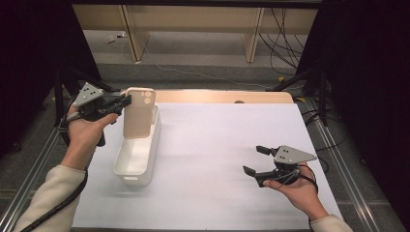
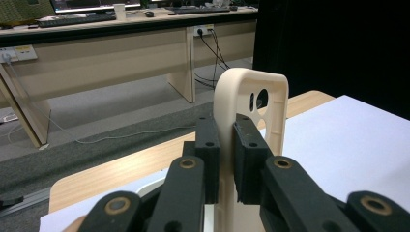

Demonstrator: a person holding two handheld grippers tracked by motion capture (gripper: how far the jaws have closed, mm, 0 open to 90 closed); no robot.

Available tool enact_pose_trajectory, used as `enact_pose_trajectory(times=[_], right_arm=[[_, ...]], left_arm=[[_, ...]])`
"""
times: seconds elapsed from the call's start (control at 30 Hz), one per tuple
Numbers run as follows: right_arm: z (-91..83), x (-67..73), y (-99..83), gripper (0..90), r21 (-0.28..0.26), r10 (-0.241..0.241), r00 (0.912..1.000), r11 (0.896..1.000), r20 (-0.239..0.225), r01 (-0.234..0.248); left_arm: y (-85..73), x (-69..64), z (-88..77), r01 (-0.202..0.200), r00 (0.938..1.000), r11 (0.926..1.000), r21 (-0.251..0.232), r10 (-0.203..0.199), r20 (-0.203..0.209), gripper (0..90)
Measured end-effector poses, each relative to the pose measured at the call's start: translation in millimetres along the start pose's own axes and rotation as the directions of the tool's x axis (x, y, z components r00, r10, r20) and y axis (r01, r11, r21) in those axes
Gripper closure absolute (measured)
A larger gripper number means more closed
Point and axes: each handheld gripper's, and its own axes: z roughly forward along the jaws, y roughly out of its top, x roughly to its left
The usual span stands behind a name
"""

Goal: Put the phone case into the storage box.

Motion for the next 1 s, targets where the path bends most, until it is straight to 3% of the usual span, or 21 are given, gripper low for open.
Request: enact_pose_trajectory(times=[1.0], right_arm=[[0.3, -0.1, -0.8, 17.5, 0.001, 0.001, 1.0000, 1.000, 0.000, -0.001]], left_arm=[[-2.7, 10.6, 13.6, 0.015, 0.9997, 0.9999, -0.003, -0.015, -0.021, 82.0]])
